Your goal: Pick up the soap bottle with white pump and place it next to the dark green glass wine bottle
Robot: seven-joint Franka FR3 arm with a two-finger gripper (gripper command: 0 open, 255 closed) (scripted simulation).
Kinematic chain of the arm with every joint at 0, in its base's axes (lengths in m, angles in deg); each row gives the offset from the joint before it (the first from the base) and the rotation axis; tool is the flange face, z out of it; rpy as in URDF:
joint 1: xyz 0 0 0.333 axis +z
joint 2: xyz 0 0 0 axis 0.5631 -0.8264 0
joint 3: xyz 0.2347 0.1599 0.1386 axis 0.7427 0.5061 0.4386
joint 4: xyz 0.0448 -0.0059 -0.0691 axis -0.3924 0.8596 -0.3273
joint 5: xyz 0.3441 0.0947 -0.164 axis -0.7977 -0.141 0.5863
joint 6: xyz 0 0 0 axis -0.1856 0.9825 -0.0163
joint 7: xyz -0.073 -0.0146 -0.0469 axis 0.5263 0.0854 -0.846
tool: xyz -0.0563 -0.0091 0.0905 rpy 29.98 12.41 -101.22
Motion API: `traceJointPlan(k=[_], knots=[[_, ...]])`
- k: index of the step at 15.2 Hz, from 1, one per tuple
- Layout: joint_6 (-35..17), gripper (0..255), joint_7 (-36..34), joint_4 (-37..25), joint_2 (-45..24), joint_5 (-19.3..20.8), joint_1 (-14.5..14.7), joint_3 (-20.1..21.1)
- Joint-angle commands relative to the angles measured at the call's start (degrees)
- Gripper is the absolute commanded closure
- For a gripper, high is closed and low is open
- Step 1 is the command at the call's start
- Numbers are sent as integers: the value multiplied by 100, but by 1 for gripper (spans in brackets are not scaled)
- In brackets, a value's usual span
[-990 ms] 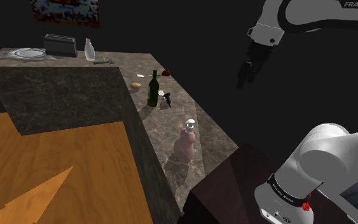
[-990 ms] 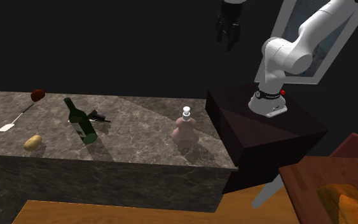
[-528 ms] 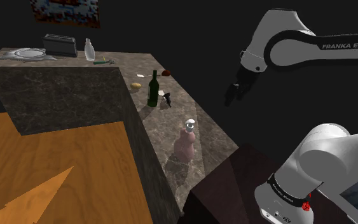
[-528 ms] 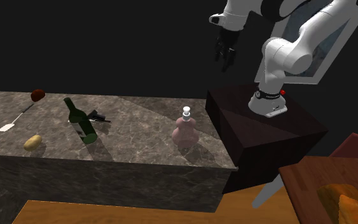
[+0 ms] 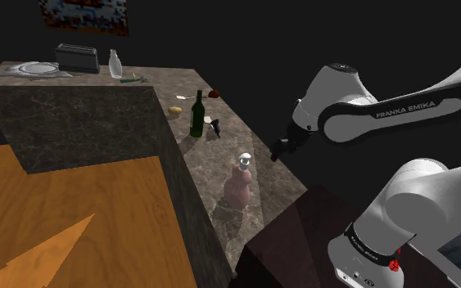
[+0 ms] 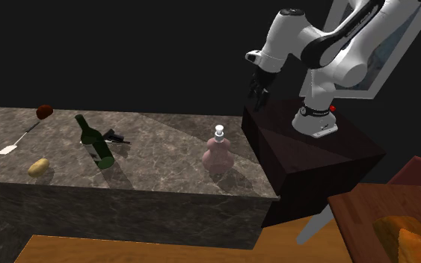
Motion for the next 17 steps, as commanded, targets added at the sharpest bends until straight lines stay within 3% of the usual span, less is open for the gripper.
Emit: traceJointPlan(k=[1,3,5,6,7,8,9,10,11,12,13,14,17], knots=[[-829,0,-247,181,-471,14,-78,160],[-1659,0,-563,299,-1043,80,-218,405],[-2513,0,-980,339,-1710,281,-543,789],[-2938,0,-1259,327,-2066,476,-856,1101],[-3355,0,-1629,291,-2421,791,-1379,1586],[-3757,0,-2136,226,-2752,1284,-2318,2440],[-4145,0,-2729,130,-2990,1861,-4062,4082],[-4537,0,-2998,38,-3026,1955,-6502,6560],[-4910,0,-3461,-89,-2849,2282,-8685,8727],[-5256,0,-3286,-173,-2612,1775,-10102,10340],[-5565,0,-3081,-278,-2354,1254,-11125,11555],[-5858,0,-3392,-428,-1985,1364,-11684,12150],[-6146,0,-3897,-650,-1518,1781,-12115,12499]])
